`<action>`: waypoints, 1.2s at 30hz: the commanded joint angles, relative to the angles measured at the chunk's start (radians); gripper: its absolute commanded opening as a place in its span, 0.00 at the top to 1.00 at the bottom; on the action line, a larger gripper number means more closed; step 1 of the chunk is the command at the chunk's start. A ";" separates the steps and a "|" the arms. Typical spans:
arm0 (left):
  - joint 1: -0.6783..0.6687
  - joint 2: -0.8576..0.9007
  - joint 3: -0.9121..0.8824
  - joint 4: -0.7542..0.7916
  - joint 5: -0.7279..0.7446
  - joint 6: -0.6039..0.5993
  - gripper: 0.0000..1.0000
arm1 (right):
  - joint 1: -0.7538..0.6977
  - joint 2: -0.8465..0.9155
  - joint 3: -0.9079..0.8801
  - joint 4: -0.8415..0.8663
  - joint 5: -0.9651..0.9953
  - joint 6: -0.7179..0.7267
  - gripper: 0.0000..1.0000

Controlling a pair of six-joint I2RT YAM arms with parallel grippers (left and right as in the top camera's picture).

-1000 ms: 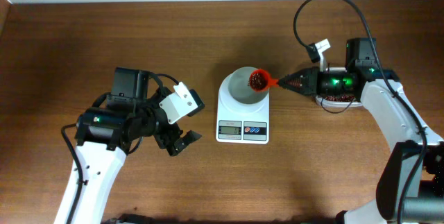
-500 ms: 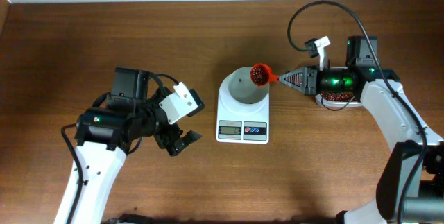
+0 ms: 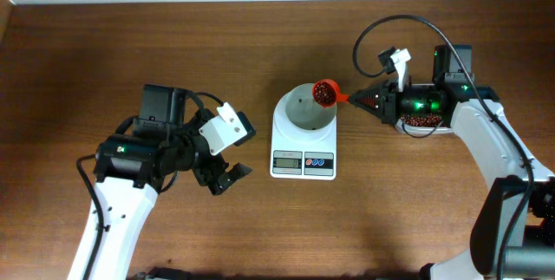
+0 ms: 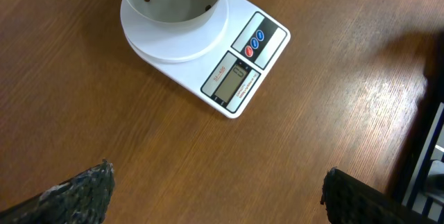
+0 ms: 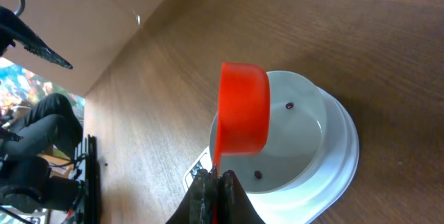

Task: Scoop and weigh 50g on scale
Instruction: 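Tilt the scoop to pour beans into the white bowl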

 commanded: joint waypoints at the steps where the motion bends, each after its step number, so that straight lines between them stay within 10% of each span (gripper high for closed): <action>1: 0.005 -0.011 0.019 0.000 0.003 0.006 0.01 | 0.009 0.005 -0.002 -0.001 -0.006 -0.058 0.96; 36: 0.005 -0.011 0.019 0.000 0.003 0.006 0.01 | 0.099 0.007 -0.002 0.040 0.196 -0.137 0.96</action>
